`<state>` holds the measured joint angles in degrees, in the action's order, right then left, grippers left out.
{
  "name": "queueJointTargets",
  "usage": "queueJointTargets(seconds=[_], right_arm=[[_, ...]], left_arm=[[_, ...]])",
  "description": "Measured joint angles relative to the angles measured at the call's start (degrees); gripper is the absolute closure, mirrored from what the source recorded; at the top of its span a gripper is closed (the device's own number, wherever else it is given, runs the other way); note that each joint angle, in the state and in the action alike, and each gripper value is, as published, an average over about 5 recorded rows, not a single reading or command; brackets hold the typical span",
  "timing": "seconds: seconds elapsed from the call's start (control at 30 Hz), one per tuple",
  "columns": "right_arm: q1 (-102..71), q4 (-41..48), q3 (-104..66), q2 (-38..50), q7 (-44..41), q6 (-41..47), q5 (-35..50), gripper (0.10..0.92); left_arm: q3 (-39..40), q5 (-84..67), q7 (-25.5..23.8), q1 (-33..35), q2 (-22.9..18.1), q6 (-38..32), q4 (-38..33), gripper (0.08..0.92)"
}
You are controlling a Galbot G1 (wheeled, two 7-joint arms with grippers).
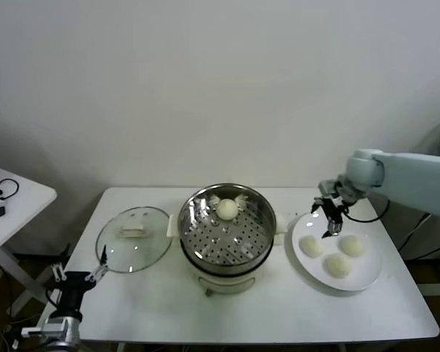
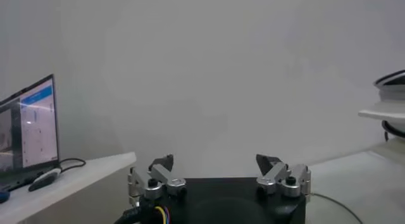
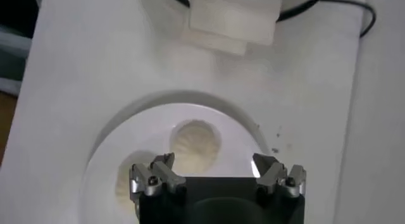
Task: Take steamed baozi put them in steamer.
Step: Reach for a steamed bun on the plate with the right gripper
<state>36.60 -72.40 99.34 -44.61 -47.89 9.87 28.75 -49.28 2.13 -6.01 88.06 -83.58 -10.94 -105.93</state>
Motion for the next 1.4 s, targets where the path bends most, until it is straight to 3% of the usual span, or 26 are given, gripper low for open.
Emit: queueJointTargets(seconds=[0.73, 1.17, 1.4], right_arm=[[-14.2, 6.6, -11.1, -1.6, 1.4, 4.4, -5.8, 0.209], [-16.4, 8.5, -13.1, -2.9, 0.6, 4.8, -7.4, 0.401], [-15.7, 8.0, -12.8, -2.5, -0.3, 4.4, -6.9, 0.447]], left_arm=[[-0.6, 0.1, 0.0, 0.6, -0.4, 0.1, -0.3, 0.177], [-0.8, -0.1, 0.0, 0.5, -0.2, 0.1, -0.2, 0.177], [-0.9, 0.0, 0.0, 0.6, -0.2, 0.1, -0.4, 0.177]])
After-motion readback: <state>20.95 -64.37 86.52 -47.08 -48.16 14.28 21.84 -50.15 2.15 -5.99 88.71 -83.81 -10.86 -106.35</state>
